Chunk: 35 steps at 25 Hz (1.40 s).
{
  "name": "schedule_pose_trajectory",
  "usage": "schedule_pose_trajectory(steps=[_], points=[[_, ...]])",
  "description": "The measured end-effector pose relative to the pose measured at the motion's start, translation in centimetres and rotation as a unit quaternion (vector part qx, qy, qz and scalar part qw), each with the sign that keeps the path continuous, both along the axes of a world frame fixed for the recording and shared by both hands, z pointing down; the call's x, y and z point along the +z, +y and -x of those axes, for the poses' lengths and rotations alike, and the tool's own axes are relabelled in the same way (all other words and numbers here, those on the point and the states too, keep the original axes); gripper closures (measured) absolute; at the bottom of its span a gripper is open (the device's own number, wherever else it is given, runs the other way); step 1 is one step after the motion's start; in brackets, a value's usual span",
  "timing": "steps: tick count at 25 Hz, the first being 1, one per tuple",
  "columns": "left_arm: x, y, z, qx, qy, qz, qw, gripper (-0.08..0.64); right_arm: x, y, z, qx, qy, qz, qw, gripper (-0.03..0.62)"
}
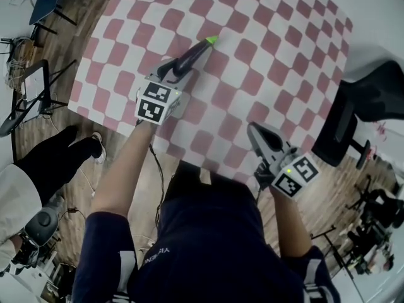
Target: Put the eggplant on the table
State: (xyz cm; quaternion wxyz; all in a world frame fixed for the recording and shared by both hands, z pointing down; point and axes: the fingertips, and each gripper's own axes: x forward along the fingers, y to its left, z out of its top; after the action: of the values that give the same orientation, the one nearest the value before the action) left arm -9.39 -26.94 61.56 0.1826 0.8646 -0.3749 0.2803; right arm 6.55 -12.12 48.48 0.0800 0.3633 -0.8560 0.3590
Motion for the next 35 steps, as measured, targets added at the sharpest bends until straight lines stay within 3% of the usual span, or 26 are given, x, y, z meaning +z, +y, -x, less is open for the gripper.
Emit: schedule_pose_trajectory(steps=[9,17,24,30,34,35], points=[[5.0,-0.9,-1.3,0.034,-0.093,0.058,0.9934,0.339,1.9,0.0,-1.8,0.007,0.000,0.021,1.000,0.575],[6.3,-0.1,-1.9,0.058,-0.122,0.087,0.9869,0.324,2.3,0.4,-2.5,0.007,-0.004,0.025,1.000,0.575],[2.8,-0.4,-2.0,0.045,-0.107,0.051,0.9919,0.284,1.0,0.3,-3.0,0.010,-0.009,0.009,1.000,0.575],[-7.3,0.6,-2.6,0.024,-0.047,-0.029,0.9982,0.284,-2.1,-0.4,-3.2,0.009,-0.017,-0.026,0.999,0.575],[-13.9,3.5,-2.9,0.016,-0.002,-0.072,0.9973,0.293,-4.6,-0.9,-3.6,0.010,-0.021,-0.053,0.998,0.575],[-15.3,4.5,-3.0,0.016,0.009,-0.079,0.9967,0.323,-5.3,-1.0,-3.6,0.010,-0.022,-0.059,0.998,0.577]])
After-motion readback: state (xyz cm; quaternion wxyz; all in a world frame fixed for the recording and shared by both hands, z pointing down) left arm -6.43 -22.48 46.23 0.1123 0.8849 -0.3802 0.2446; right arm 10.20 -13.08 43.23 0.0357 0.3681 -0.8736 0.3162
